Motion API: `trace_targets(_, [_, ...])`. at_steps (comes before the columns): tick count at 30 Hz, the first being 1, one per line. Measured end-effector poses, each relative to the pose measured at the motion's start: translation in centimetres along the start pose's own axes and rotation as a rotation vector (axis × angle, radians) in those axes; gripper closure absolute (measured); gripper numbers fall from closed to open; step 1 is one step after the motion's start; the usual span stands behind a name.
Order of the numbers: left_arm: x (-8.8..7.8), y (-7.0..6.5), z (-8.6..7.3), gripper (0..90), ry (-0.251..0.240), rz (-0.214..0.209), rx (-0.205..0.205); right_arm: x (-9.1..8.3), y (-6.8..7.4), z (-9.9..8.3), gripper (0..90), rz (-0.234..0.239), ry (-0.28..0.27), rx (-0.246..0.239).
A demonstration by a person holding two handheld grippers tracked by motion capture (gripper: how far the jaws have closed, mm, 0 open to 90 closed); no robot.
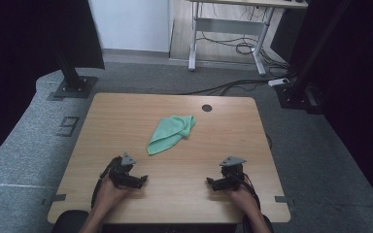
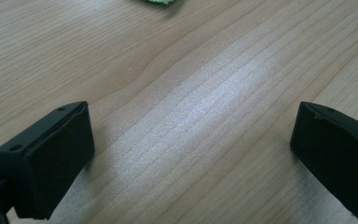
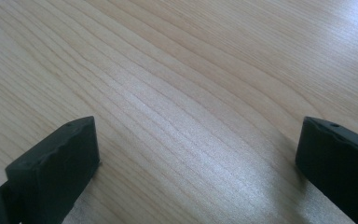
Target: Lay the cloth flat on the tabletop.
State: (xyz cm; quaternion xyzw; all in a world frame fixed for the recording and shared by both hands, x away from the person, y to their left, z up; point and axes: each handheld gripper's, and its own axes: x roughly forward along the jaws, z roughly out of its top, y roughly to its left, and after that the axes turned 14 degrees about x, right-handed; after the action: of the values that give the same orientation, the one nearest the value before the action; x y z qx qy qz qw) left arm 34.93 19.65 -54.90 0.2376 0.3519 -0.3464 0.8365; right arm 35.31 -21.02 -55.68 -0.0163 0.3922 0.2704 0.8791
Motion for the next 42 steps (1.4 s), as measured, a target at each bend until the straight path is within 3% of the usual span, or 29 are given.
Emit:
trace_targets(29, [0.3,0.4,0.3,0.0,-0.001,0.003,-0.007,0.0,0.0,0.0,0.0,0.0,0.0,0.0])
trace_targets(42, [0.0,1.7,1.3,0.0,-0.028,0.014,-0.035,0.0,0.0,0.0,0.0,0.0,0.0,0.0])
